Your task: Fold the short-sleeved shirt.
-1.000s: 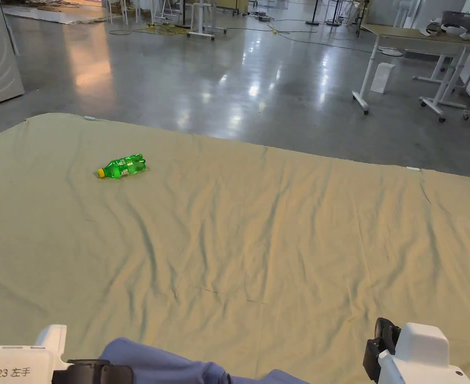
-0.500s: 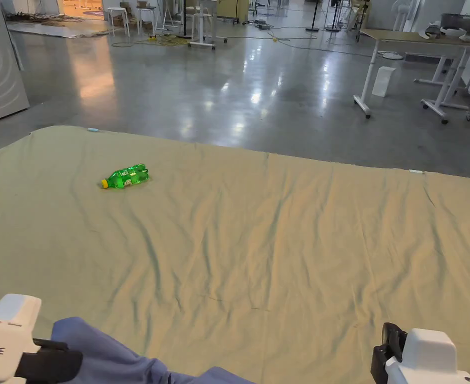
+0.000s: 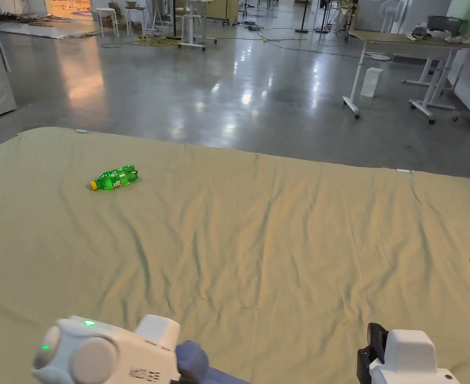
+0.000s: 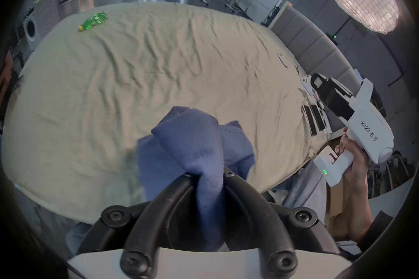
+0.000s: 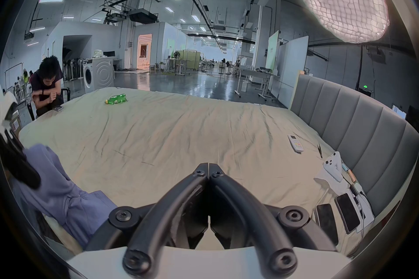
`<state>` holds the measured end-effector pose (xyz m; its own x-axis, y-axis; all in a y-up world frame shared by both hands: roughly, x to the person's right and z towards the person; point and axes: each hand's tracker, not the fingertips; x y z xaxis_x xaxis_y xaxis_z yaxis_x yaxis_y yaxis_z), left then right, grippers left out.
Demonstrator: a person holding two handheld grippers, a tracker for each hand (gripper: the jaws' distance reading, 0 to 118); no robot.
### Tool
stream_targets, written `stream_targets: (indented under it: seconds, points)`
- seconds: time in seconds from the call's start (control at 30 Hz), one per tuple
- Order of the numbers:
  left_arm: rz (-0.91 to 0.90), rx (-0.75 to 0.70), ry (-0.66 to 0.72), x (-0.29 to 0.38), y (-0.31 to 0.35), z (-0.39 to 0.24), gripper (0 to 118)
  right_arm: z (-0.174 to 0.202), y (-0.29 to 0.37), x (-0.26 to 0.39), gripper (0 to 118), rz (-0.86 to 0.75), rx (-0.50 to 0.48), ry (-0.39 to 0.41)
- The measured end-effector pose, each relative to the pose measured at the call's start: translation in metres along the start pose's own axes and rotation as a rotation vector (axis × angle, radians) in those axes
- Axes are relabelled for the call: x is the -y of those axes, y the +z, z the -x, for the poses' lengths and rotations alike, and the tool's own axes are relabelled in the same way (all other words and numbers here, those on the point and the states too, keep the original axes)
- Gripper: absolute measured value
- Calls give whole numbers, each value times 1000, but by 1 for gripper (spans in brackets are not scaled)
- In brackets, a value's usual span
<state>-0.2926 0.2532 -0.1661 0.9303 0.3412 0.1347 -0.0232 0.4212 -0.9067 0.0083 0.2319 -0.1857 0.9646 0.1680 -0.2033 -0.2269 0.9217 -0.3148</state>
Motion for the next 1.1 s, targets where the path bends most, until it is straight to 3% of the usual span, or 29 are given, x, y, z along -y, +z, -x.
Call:
stream_targets:
  seconds: [0.23, 0.43, 0.47, 0.57, 0.6, 0.77, 0.87, 1.1]
  points:
    - [117, -9, 25, -4, -94, -39, 13, -5, 2, 6, 0, 10, 10, -13]
    - [109, -39, 75, -4, -129, -32, 18, -11, 2, 11, 0, 22, 23, -29]
    - [99, -23, 93, -4, -129, -30, 24, -12, 3, 11, 0, 23, 24, -32]
    - [30, 57, 149, -6, -106, -27, 72, -13, 4, 12, 0, 26, 24, -34]
    - [8, 72, 159, -7, -98, -26, 78, -13, 6, 11, 0, 26, 24, -35]
    - [-86, 158, 155, -8, -66, -24, 71, -13, 8, 11, 0, 27, 27, -48]
    - [-84, 125, 140, -6, -78, -30, 17, -14, 6, 12, 0, 31, 27, -64]
    - [6, 73, 131, 16, -143, -35, 12, -14, 5, 15, 0, 33, 34, -78]
